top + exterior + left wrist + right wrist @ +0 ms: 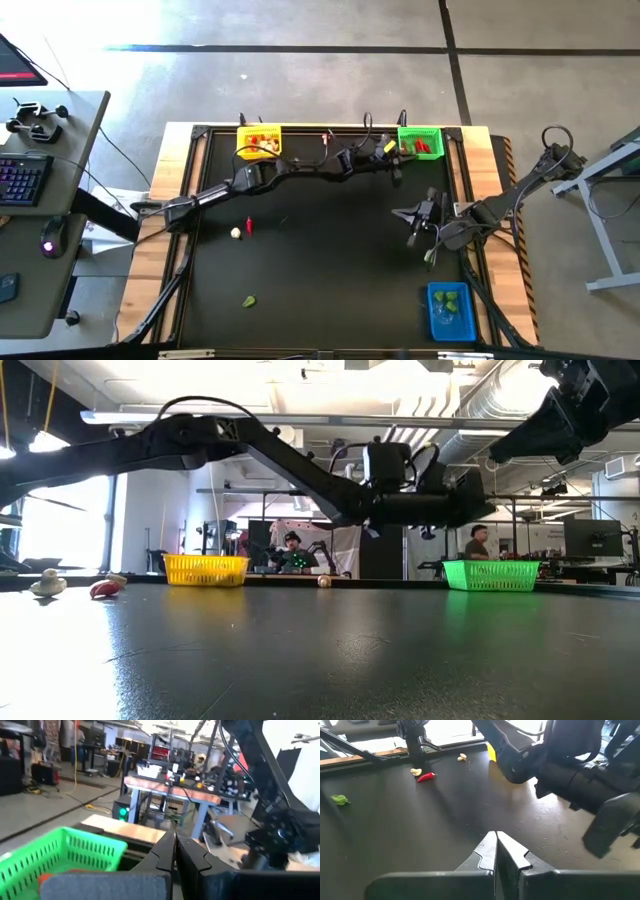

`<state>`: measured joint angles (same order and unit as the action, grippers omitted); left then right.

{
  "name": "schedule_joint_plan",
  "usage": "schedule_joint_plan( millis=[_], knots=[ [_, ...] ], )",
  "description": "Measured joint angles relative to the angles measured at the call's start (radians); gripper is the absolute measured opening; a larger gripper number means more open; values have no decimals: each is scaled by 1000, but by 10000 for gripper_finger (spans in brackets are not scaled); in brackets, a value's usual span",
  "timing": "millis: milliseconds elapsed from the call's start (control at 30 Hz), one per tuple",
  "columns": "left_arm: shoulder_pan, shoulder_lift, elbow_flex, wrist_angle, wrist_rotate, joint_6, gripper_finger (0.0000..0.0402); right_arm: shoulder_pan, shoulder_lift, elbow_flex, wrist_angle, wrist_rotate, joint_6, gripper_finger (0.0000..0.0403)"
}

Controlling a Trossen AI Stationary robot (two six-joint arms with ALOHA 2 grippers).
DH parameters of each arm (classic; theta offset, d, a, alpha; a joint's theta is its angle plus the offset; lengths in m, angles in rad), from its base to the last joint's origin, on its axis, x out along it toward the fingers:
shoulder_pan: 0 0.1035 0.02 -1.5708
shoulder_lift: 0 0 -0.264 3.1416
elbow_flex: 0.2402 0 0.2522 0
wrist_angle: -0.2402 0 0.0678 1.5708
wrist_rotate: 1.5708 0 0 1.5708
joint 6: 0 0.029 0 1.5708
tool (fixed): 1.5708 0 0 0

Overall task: Sort produce into baskets
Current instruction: Put the green mushroom into the yellow bin

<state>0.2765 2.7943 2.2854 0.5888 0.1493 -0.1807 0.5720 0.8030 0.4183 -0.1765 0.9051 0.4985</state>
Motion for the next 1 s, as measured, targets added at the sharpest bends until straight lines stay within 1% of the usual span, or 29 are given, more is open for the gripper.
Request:
schedule_joint_plan(
  millis=[133,233,333,400,567,633,733,900,1000],
  knots=[
    [-18,-36,-64,-25,6,18,0,0,-3,0,-6,-2,-4,0],
    [-31,-105,-152,-43,8,76,0,0,-7,0,-8,-5,-6,0],
    [-36,-207,-288,-44,4,143,0,0,-7,0,-9,-5,-9,0],
    [-35,-285,-400,-35,-5,175,0,0,-7,0,-15,-5,-9,0],
    [-21,-460,-668,34,-12,194,0,-7,-7,0,-14,-2,-11,0],
    [-15,-514,-755,62,-13,196,0,-14,-7,0,-9,0,-20,0],
    [-7,-584,-871,59,-4,207,0,-29,-7,0,25,-4,-55,0],
    [-8,-713,-1060,13,-1,246,0,-77,-1,0,87,-58,-115,0],
    [-8,-799,-1172,-16,-2,255,0,-122,7,0,99,-117,-125,0]
  ],
)
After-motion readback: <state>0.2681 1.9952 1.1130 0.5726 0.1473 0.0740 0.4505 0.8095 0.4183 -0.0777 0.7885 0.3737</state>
